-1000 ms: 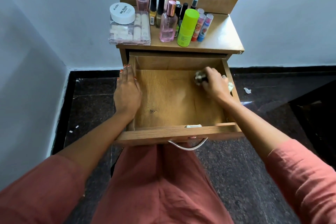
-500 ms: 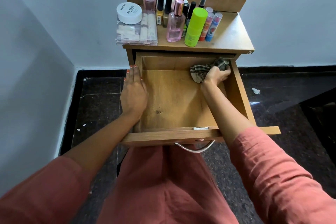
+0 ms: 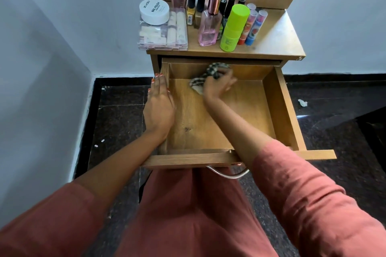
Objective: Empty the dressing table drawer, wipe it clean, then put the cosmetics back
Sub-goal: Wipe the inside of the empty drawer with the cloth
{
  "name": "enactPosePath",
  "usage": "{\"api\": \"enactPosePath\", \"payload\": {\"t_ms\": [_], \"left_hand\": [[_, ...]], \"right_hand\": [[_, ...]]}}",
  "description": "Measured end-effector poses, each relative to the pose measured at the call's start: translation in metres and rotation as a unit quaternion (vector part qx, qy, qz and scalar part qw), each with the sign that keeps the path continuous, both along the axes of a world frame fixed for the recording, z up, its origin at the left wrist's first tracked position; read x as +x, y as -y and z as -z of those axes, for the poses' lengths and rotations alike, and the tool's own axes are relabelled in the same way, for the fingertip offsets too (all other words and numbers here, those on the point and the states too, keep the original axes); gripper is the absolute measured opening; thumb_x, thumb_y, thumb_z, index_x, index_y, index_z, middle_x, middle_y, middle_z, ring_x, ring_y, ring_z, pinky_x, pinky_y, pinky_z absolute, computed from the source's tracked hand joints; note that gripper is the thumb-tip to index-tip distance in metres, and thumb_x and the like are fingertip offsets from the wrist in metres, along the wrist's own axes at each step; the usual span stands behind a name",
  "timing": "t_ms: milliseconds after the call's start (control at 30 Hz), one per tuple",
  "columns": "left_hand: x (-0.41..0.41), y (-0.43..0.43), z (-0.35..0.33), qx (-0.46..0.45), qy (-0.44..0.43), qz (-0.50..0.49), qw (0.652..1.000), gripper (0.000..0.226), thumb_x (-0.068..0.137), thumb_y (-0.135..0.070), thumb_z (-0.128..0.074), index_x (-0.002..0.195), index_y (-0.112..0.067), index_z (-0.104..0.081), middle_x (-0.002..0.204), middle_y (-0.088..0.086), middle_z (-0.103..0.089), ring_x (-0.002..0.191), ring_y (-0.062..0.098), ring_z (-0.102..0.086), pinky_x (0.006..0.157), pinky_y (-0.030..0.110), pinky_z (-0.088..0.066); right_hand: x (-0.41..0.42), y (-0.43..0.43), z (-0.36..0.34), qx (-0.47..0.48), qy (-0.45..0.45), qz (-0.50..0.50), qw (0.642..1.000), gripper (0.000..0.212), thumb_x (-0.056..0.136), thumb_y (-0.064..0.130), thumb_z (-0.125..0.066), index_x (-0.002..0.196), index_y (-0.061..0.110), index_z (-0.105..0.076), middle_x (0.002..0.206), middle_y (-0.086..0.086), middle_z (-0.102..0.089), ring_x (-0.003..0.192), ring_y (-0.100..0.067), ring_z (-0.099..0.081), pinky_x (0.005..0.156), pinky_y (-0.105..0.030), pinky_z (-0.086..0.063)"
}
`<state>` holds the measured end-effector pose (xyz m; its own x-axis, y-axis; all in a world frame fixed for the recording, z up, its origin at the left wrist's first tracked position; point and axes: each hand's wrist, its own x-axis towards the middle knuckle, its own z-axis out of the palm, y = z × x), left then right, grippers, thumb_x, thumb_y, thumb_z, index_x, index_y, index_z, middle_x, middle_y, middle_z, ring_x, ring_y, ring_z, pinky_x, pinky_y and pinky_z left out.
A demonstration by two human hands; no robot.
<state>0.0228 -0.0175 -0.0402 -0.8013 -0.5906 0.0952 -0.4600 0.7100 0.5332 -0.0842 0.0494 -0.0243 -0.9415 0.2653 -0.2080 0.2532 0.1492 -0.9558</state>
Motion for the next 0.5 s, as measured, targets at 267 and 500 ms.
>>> {"api": "enactPosePath", "payload": {"t_ms": [267,500], "left_hand": [[-0.001,0.002,-0.001,0.002,0.010,-0.004,1.000,0.047,0.098,-0.016,-0.029,0.144,-0.009,-0.024,0.152,0.012,-0.025,0.141,0.026,-0.025,0.111,0.041,-0.029],[0.001,-0.002,-0.004,0.017,0.011,-0.011,1.000,0.047,0.098,-0.016,-0.029,0.144,-0.008,-0.023,0.152,0.013,-0.026,0.140,0.030,-0.026,0.108,0.047,-0.035]], "right_hand": [[0.014,0.022,0.008,0.078,-0.061,-0.100,0.990,0.030,0.073,-0.017,-0.049,0.098,-0.003,-0.058,0.123,-0.019,-0.043,0.114,-0.033,-0.044,0.100,-0.029,-0.029],[-0.041,-0.053,0.007,0.061,0.000,0.072,0.996,0.057,0.084,-0.011,-0.048,0.138,0.005,-0.033,0.143,-0.014,-0.032,0.131,-0.026,-0.037,0.109,-0.024,-0.023]]}}
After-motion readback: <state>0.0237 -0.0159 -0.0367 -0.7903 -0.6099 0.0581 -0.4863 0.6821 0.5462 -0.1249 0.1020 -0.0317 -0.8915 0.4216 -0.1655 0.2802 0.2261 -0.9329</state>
